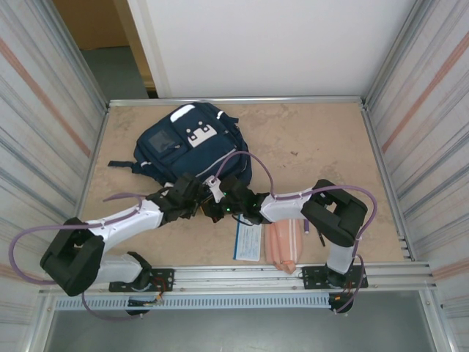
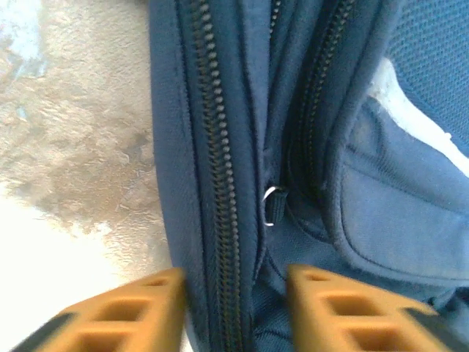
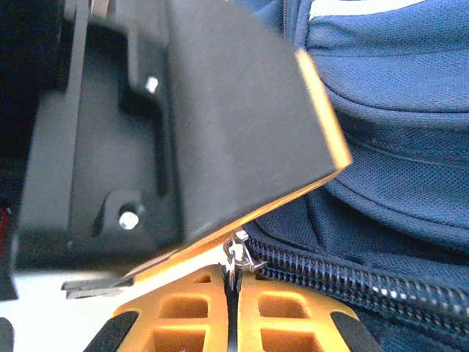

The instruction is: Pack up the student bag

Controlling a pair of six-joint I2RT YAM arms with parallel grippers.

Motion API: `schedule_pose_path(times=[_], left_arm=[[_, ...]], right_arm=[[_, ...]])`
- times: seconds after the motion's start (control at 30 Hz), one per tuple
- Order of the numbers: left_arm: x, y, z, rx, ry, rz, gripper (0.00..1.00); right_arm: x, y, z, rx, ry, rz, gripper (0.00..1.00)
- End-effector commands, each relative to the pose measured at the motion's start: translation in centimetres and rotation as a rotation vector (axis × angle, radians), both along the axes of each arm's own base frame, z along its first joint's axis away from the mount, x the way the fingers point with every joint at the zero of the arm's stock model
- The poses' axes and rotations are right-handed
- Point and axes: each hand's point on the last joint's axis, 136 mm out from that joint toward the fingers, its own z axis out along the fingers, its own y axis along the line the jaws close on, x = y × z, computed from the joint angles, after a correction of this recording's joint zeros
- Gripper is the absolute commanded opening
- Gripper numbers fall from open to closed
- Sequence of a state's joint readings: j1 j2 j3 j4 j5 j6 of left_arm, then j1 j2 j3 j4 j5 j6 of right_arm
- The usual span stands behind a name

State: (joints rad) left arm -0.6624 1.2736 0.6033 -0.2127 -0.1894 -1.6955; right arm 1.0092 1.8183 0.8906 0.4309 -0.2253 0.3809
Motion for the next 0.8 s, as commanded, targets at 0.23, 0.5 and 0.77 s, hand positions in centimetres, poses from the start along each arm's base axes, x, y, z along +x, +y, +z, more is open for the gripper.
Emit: schedule_pose_path(times=[0.23,0.5,0.77], left_arm=[[2.4,4.4,2.1,0.116,-0.137,-0.082,0.0],[3.3,9.6,3.2,0.245,-0.143,-0.251,0.0],[6.0,14.1,4.0,0.004,-0.114,-0.227,0.34]], right_arm=[[3.5,-5.4,-0.8,-0.253,-0.12,-0.112,0.0],[7.7,-13.4,-2.1,-0.344,-0.002,-0.353,0.0],[7.7,-11.7,-1.1,-0.254,0.048,-0.303,0.0]])
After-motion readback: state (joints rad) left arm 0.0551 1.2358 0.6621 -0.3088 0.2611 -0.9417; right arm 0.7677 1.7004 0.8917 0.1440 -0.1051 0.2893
